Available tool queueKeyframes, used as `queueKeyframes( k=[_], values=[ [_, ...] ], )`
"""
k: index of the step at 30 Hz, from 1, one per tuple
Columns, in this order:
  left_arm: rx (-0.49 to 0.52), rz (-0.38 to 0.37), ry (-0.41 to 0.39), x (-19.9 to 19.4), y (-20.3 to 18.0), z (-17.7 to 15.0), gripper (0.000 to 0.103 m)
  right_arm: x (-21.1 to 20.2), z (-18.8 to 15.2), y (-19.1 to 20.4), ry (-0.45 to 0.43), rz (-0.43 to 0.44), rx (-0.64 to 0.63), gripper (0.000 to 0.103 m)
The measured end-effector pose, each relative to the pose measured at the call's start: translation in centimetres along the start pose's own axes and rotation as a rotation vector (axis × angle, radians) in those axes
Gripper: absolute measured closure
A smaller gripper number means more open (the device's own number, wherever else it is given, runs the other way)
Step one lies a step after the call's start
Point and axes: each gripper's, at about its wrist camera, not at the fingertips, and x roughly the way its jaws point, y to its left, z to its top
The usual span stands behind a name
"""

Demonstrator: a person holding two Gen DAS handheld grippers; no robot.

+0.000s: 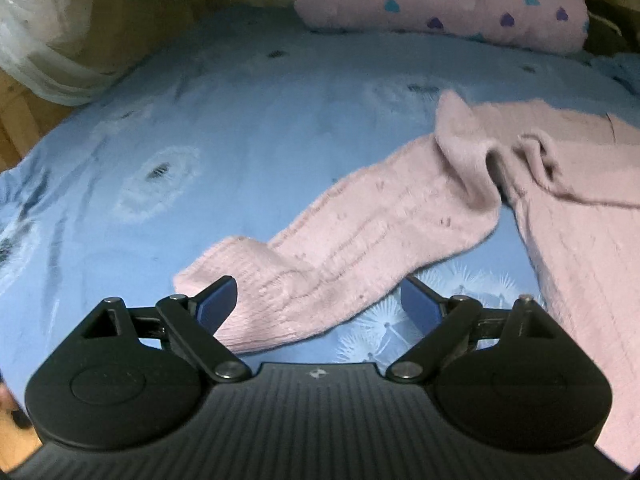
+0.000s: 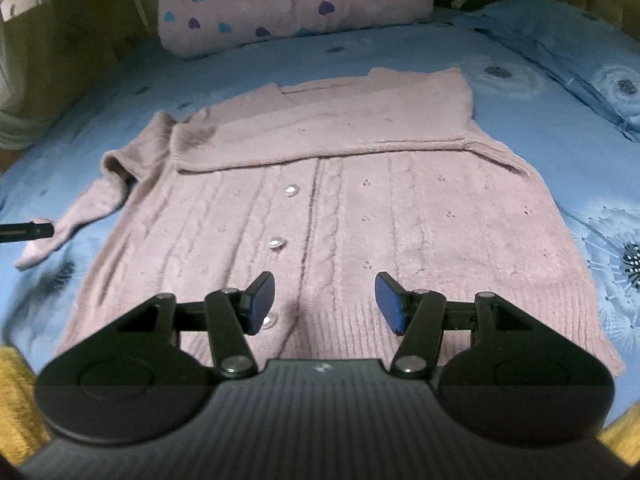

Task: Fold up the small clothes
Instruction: 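Move the left gripper along the other sleeve to its cuff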

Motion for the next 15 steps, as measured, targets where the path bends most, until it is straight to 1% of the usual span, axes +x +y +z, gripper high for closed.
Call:
queueKeyframes(
  k=[3, 5, 6, 8, 9, 10, 12, 15],
  values=[
    [0.041, -0.036, 0.009, 1.2, -0.3, -0.6, 0.011, 0.9, -0.4, -0.1, 0.023, -0.016, 0.008, 0.045],
    [0.086, -0.029, 0.016, 2.0, -0.8, -1.1, 0.011, 1.7, -0.8, -0.2, 0.047, -0.024, 0.020, 0.046],
    [0.113, -0.015, 0.014, 2.4, -1.1, -1.3, 0.011, 2.0, -1.0, -0.2, 0.047, -0.028, 0.021, 0.045],
    [0.148, 0.015, -0.018, 2.7, -1.5, -1.8, 0.006, 2.2, -1.3, -0.1, 0.033, -0.034, 0.011, 0.043],
    [0.164, 0.043, -0.037, 2.9, -1.6, -2.0, 0.002, 2.3, -1.3, 0.0, 0.032, -0.038, 0.006, 0.043],
    [0.177, 0.071, -0.050, 3.1, -1.8, -2.1, 0.001, 2.4, -1.3, 0.2, 0.034, -0.043, 0.004, 0.042],
    [0.202, 0.128, -0.064, 3.8, -2.1, -2.1, 0.000, 2.6, -1.1, 0.2, 0.039, -0.049, 0.009, 0.040],
    [0.201, 0.148, -0.070, 4.5, -2.1, -1.9, 0.000, 3.0, -1.2, 0.3, 0.035, -0.047, 0.018, 0.034]
  ],
)
